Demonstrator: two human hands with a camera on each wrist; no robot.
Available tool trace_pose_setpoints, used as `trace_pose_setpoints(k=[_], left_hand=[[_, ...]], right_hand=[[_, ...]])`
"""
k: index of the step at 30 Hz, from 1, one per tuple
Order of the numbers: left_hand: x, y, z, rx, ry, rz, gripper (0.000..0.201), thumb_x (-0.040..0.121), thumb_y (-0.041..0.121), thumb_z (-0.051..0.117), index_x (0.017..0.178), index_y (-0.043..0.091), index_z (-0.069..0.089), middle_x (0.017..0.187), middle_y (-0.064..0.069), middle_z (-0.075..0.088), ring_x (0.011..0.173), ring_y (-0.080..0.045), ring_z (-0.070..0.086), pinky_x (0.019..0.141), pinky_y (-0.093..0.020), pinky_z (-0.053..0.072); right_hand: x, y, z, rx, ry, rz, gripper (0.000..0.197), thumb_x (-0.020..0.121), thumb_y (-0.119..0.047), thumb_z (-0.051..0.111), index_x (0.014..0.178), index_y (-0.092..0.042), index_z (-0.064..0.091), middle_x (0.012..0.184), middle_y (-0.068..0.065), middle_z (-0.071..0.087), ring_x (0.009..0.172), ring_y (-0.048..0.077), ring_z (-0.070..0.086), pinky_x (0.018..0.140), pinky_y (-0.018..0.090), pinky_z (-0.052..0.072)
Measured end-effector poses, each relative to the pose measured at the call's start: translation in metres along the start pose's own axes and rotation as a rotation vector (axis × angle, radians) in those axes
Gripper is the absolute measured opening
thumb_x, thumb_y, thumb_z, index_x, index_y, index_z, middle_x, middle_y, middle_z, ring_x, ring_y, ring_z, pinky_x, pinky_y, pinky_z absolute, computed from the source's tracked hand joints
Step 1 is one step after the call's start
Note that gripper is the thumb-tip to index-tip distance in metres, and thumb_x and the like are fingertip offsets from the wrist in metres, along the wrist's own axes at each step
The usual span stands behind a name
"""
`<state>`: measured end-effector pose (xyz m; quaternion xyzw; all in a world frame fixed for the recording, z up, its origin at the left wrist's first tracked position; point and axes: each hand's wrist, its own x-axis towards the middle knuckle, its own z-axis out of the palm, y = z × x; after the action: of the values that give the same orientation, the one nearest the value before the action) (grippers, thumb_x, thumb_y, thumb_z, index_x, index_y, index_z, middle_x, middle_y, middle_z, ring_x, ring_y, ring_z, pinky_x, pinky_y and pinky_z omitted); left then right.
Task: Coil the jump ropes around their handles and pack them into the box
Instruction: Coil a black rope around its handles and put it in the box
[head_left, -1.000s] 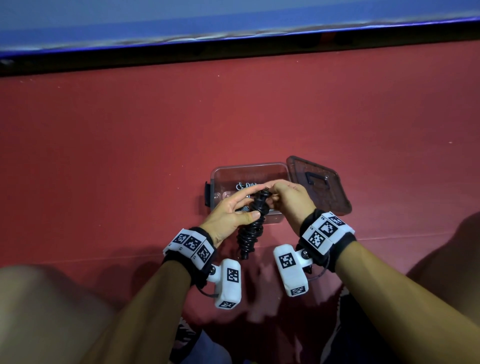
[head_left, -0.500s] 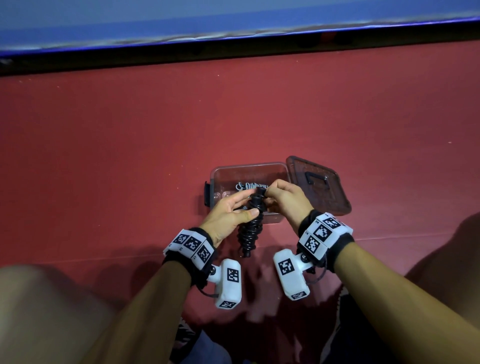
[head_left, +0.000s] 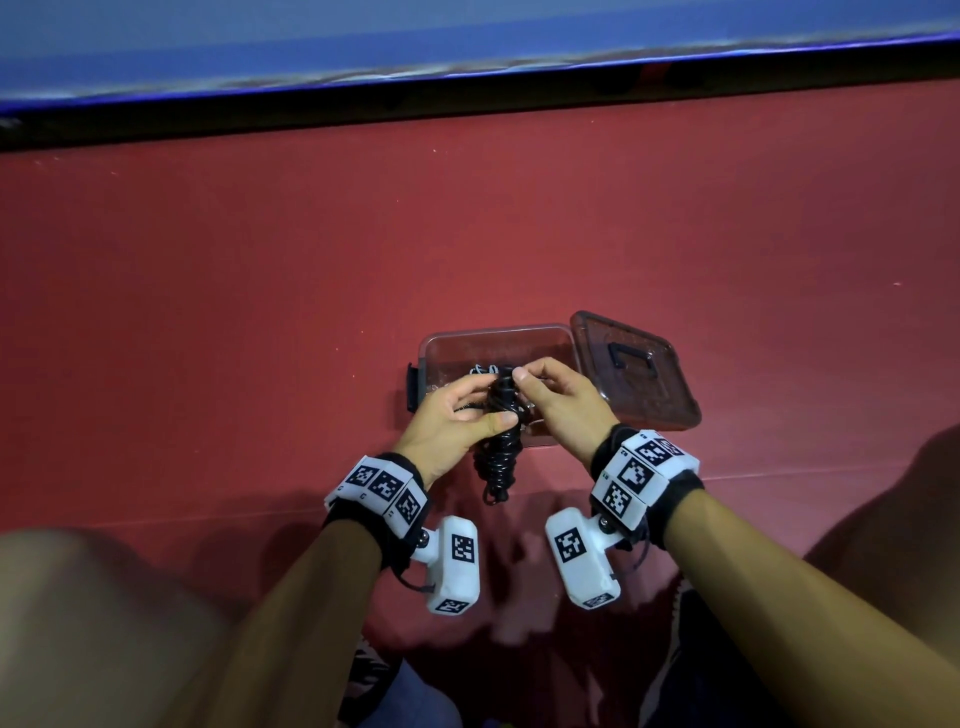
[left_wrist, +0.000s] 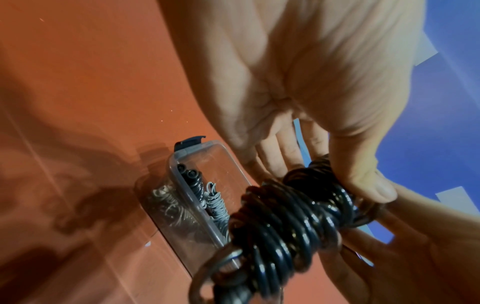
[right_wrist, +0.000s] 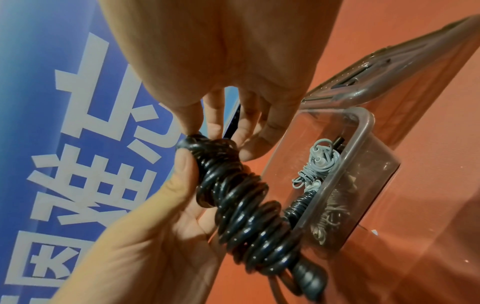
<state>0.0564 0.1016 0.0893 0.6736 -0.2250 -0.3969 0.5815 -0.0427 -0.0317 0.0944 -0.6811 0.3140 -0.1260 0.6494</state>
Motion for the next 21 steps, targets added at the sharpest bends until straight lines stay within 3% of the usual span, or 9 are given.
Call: trace_pose_setpoints(k=[6,12,15,18,21], left_hand=[[0.0012,-0.0013,-0.0013,-0.014,-0.020,-0.002,0.039,0.094,-0.001,0.066,0.131,0.011,0.063,0.121,-0.008,0.072,0.108,-0.013,0.070,0.094,-0.021,0.052],[0.0010,-0.0009,-0.0021,-0.018,-0.003,0.015,0.037,0.094,0.002,0.068,0.129,0.013,0.062,0.119,-0.012,0.072,0.104,-0.015,0.072,0.097,-0.026,0.051],[0.0016,-0.0022,-0.0024,-0.041,0.044,0.028,0.038,0.091,0.007,0.073,0.124,0.022,0.060,0.114,-0.008,0.074,0.102,-0.017,0.072,0.098,-0.032,0.052],[0.0005,-0.0016,-0.0028,-0.068,0.039,0.045,0.037,0.086,0.017,0.076,0.115,0.031,0.058,0.114,-0.011,0.074,0.100,-0.021,0.072,0.097,-0.038,0.054],[-0.0011,-0.0009,-0.0033,-0.080,0.010,0.064,0.034,0.094,0.010,0.069,0.117,0.033,0.058,0.112,-0.016,0.074,0.096,-0.018,0.071,0.086,-0.031,0.055]], right_hand=[[0.0010,-0.0007,0.0015,0.047,-0.034,0.050,0.012,0.099,-0.006,0.055,0.105,0.002,0.063,0.083,0.009,0.063,0.068,0.018,0.056,0.069,0.035,0.053],[-0.0001,-0.0014,0.0000,0.002,-0.032,0.036,0.012,0.099,-0.013,0.058,0.101,-0.006,0.067,0.080,0.006,0.062,0.070,0.016,0.055,0.071,0.033,0.049],[0.0007,-0.0002,0.0008,0.008,-0.046,0.027,0.013,0.099,-0.016,0.059,0.106,-0.011,0.067,0.086,0.009,0.066,0.073,0.019,0.058,0.076,0.040,0.054],[0.0003,-0.0008,0.0007,0.014,-0.044,0.019,0.013,0.099,-0.014,0.058,0.109,-0.011,0.067,0.086,0.011,0.065,0.070,0.016,0.058,0.070,0.031,0.054],[-0.0001,-0.0020,-0.0003,0.018,-0.043,0.014,0.011,0.099,-0.014,0.058,0.106,-0.011,0.066,0.085,0.010,0.064,0.072,0.016,0.058,0.070,0.028,0.052]])
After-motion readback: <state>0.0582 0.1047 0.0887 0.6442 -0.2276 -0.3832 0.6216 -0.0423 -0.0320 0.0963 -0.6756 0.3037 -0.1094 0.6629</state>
